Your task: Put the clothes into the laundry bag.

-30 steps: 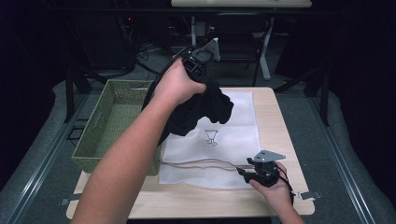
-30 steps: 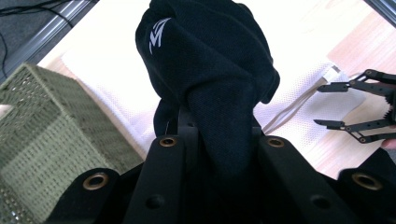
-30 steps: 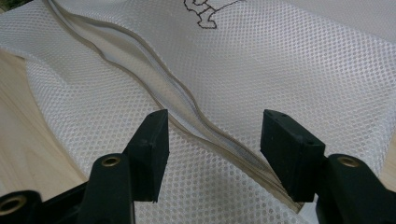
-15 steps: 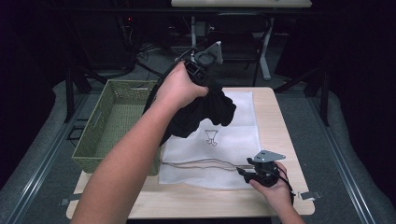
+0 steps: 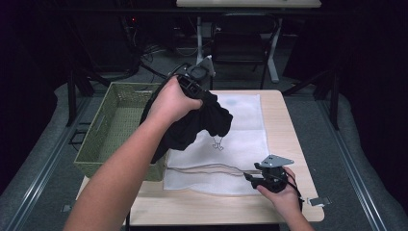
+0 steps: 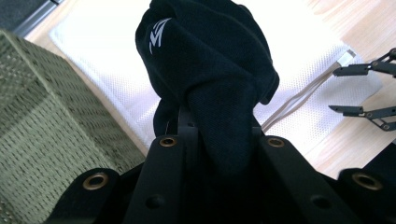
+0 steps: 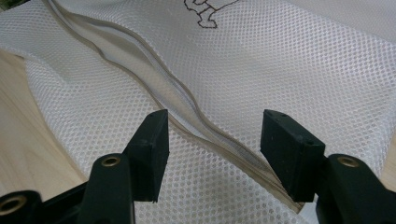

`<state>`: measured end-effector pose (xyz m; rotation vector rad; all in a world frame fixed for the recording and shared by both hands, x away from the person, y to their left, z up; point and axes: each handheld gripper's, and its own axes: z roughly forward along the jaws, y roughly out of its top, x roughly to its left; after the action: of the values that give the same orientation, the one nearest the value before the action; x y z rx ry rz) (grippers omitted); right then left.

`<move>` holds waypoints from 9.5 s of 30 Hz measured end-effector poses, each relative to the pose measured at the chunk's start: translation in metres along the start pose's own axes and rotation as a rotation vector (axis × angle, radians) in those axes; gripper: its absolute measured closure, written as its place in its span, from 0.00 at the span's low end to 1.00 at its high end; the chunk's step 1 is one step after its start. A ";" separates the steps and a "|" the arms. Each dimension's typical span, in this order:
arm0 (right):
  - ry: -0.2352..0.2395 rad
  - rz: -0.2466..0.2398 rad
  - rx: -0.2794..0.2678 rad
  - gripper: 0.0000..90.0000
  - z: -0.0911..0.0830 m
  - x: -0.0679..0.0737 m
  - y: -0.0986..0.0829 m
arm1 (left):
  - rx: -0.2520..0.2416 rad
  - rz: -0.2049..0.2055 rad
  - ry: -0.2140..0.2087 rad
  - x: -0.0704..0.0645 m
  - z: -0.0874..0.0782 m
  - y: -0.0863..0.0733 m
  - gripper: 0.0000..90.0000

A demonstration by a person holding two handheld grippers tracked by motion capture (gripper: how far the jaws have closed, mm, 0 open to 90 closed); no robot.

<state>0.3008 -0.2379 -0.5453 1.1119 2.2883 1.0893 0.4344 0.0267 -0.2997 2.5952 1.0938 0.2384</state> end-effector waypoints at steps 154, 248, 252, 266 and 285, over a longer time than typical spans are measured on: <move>-0.001 0.003 0.002 0.47 0.000 0.000 0.000 | -0.119 0.029 -0.137 -0.036 0.087 -0.152 0.87; 0.035 -0.104 0.124 0.40 0.035 0.004 0.061 | -0.157 -0.209 -0.080 -0.025 0.178 -0.259 0.41; 0.039 -0.117 0.118 0.44 0.045 0.004 0.071 | -0.155 -0.196 -0.056 -0.026 0.178 -0.260 0.48; 0.119 -0.144 0.090 0.53 0.051 0.007 0.072 | -0.201 -0.202 -0.036 -0.027 0.180 -0.265 0.53; 0.103 -0.212 0.128 0.58 0.054 0.013 0.056 | -0.231 -0.208 -0.074 -0.021 0.175 -0.266 0.81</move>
<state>0.3542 -0.1797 -0.5360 0.8503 2.5195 0.9494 0.2898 0.1482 -0.5575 2.2518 1.2212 0.2057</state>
